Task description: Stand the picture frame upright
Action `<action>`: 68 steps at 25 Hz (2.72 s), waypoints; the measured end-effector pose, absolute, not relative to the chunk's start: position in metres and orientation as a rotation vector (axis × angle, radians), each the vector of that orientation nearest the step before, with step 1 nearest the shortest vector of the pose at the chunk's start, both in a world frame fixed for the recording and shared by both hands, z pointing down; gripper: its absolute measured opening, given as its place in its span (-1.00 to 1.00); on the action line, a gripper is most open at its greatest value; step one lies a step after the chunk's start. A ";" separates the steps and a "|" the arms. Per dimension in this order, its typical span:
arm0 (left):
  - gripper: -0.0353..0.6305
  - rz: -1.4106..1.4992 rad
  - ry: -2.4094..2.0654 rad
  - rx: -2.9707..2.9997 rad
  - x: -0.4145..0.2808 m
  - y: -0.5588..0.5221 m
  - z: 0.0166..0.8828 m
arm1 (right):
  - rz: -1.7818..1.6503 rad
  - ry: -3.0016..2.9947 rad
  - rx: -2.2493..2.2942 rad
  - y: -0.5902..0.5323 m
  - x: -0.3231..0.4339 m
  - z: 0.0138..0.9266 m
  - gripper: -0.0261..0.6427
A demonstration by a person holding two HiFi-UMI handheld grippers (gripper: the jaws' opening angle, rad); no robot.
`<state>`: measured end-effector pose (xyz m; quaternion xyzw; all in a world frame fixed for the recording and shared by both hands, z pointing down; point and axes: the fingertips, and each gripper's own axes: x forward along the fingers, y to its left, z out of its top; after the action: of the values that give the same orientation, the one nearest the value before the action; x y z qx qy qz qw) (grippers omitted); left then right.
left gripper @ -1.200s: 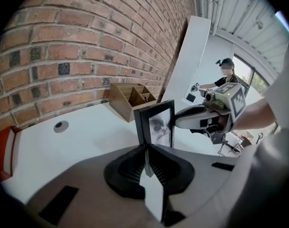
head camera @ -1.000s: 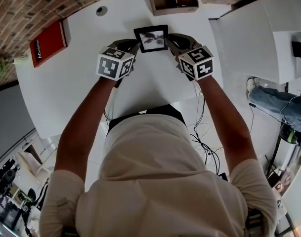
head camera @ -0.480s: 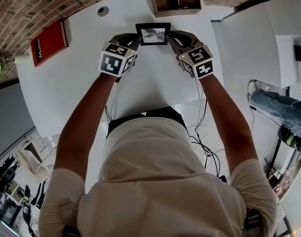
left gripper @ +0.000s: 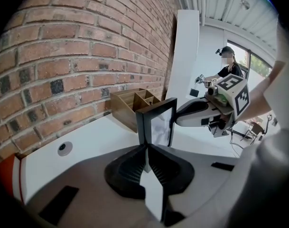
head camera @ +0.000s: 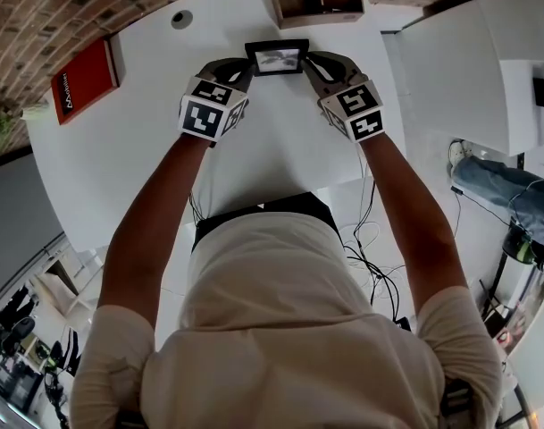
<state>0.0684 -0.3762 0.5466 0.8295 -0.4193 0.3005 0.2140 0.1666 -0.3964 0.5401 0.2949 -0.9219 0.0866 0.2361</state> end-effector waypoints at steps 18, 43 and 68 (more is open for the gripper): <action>-0.84 0.808 -1.152 2.317 0.069 -0.362 0.549 | 0.217 -2.548 0.843 -0.380 0.168 0.543 -0.79; -0.80 0.764 -1.145 2.285 0.067 -0.358 0.550 | 0.275 -2.545 0.854 -0.372 0.171 0.544 -0.79; -0.79 0.713 -1.149 2.280 0.059 -0.319 0.539 | 0.372 -2.513 0.962 -0.328 0.182 0.542 -0.79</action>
<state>0.0589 -0.3195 0.5387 0.8343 -0.4204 0.2611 0.2430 0.1817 -0.3281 0.5421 0.3463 -0.9042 0.1338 0.2109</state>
